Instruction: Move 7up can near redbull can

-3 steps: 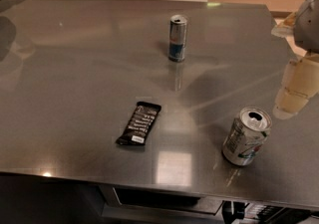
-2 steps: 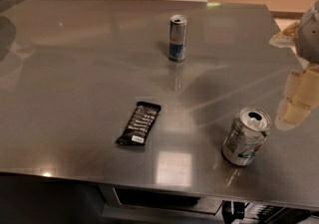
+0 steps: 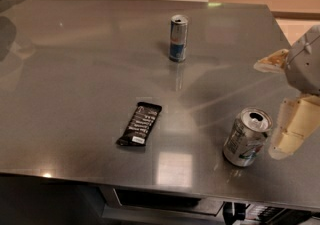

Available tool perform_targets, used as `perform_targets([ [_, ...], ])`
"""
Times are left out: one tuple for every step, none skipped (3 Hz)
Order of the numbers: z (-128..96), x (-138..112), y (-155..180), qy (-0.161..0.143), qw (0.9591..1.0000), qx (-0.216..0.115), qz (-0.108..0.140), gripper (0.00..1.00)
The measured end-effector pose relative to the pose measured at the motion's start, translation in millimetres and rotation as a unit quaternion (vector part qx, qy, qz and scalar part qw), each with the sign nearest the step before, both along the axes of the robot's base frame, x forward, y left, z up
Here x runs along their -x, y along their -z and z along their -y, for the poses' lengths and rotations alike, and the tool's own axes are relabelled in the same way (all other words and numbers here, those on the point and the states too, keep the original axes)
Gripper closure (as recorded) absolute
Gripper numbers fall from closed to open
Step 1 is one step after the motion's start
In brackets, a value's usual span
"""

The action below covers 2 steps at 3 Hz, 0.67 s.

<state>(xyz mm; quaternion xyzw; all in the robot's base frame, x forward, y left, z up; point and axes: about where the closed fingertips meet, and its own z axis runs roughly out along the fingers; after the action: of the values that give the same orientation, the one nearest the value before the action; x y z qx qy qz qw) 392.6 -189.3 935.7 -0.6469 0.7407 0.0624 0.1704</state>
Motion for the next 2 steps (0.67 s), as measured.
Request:
perform_targets([
  [-4.8, 9.3, 13.6, -0.015, 0.9998, -0.011, -0.011, 0.00],
  [-7.6, 15.5, 23.2, -0.024, 0.9993, -0.019, -0.021, 0.00],
])
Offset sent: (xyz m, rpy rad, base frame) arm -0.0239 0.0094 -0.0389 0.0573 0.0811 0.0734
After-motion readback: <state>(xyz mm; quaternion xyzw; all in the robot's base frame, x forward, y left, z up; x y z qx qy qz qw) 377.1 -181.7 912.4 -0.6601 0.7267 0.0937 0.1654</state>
